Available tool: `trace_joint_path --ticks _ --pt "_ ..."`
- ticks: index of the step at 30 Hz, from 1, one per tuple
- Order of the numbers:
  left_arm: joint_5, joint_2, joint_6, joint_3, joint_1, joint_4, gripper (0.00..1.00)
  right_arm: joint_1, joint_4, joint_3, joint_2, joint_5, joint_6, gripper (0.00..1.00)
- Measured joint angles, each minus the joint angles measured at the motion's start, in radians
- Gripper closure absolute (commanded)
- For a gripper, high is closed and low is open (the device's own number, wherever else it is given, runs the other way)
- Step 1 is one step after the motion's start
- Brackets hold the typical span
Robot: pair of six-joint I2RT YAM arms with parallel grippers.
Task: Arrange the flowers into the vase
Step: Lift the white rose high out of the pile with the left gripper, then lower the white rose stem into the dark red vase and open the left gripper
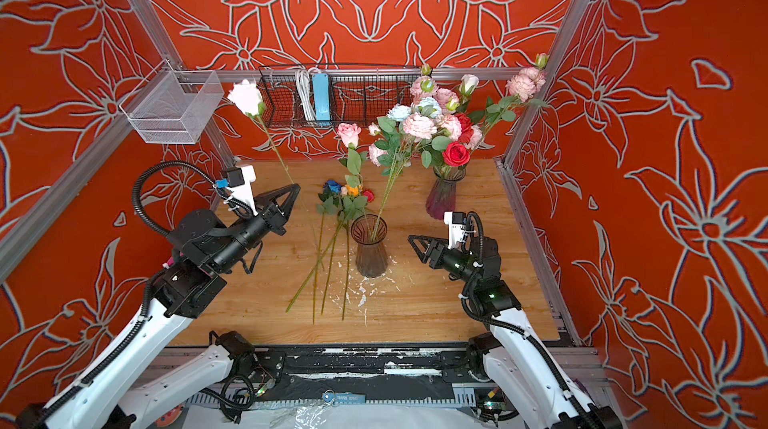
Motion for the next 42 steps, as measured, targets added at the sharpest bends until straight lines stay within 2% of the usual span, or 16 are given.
trace_joint_path --ticks 4,8,12,16,21,32,34,38,42 --pt "-0.01 0.122 0.125 0.144 -0.109 0.112 1.0 0.0 0.001 -0.003 -0.006 0.01 0.0 0.38" --pt "-0.007 0.272 0.192 0.261 -0.133 0.211 1.0 0.0 -0.007 -0.003 -0.02 0.032 0.0 0.38" --pt "-0.005 0.405 0.208 0.312 -0.139 0.247 1.0 0.0 -0.03 -0.003 -0.042 0.05 -0.004 0.38" --pt "-0.011 0.466 0.198 0.283 -0.145 0.254 1.0 0.0 -0.083 -0.003 -0.078 0.076 -0.019 0.38" --pt "-0.039 0.46 0.165 0.177 -0.158 0.258 1.0 0.0 -0.132 -0.003 -0.098 0.105 -0.038 0.38" --pt "-0.126 0.452 0.124 0.002 -0.204 0.2 0.99 0.0 -0.134 -0.002 -0.023 0.118 -0.04 0.38" --pt "-0.135 0.452 0.122 0.0 -0.204 0.177 0.91 0.0 -0.137 -0.002 -0.021 0.119 -0.041 0.38" --pt "-0.154 0.447 0.116 -0.004 -0.204 0.142 0.65 0.0 -0.156 0.004 -0.022 0.124 -0.046 0.38" --pt "-0.164 0.412 0.115 -0.006 -0.205 0.094 0.55 0.0 -0.172 0.01 -0.03 0.124 -0.051 0.38"
